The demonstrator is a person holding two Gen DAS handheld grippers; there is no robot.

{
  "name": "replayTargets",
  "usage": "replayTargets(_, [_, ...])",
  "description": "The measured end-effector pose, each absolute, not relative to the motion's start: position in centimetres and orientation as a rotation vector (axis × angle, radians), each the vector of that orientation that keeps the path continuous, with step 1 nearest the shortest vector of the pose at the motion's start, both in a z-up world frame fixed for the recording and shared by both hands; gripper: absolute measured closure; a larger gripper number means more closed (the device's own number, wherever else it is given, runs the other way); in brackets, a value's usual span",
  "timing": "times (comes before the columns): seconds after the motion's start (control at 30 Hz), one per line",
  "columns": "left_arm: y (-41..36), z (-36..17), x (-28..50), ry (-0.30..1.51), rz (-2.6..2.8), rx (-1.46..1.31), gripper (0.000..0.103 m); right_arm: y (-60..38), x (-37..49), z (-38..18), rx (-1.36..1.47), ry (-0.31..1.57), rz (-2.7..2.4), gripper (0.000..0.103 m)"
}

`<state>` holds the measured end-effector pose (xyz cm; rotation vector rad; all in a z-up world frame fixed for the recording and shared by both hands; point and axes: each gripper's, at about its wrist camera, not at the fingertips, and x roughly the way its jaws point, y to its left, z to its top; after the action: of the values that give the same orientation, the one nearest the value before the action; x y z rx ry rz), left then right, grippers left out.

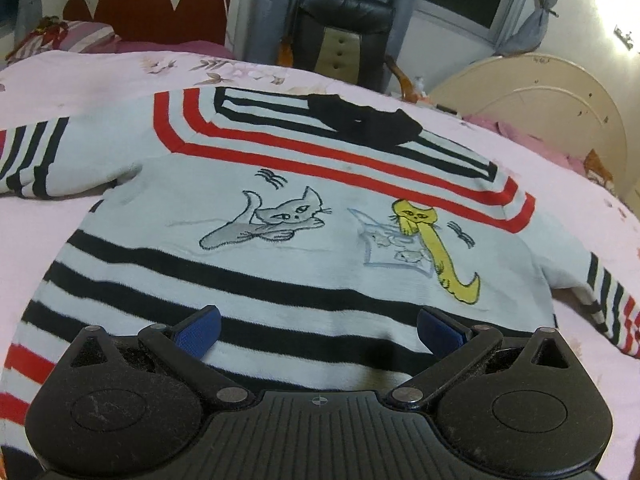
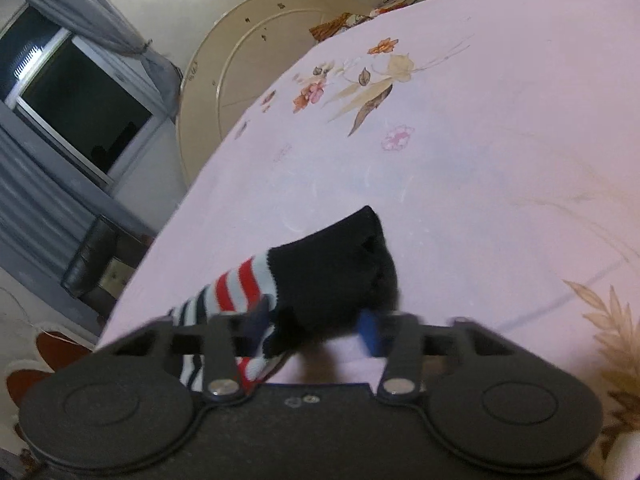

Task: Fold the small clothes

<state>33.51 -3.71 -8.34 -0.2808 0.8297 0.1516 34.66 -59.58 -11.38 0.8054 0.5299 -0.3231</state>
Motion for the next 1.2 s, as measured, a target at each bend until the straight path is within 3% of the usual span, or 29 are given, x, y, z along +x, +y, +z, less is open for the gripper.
replayTargets(0.1, [-3.0, -7.9, 33.6, 0.830, 0.139, -0.254, 0.000, -59.9, 35.7, -11.5, 0.773, 0.548, -0.346, 0.094])
replayTargets(0.33, [1.8, -7.4, 34.3, 0.784, 0.152, -0.256, 0.000, -55.0, 38.0, -7.4, 0.548, 0.527, -0.311, 0.096])
replayTargets(0.6, [9.5, -6.8, 35.2, 0.713, 0.165, -0.324, 0.000, -38.7, 43.1, -2.1, 0.387, 0.459, -0.026, 0.096])
replayTargets(0.93, [17.8, -7.6, 34.2, 0.695, 0.187, -0.380, 0.000, -14.6, 46.2, -8.8, 0.129, 0.675, 0.290, 0.095])
replayTargets(1.03, [18.5, -8.0, 34.6, 0.697, 0.156, -0.389, 0.000, -11.0, 45.6, -11.2, 0.062, 0.711, 0.300, 0.084])
replayTargets(1.1, [18.3, -8.3, 35.4, 0.693, 0.111, -0.406, 0.000, -11.1, 45.4, -10.8, 0.048, 0.698, 0.324, 0.057])
replayTargets(1.2, [16.6, -8.5, 37.4, 0.688, 0.001, -0.443, 0.001, -13.1, 42.8, -9.0, 0.093, 0.637, 0.309, 0.054])
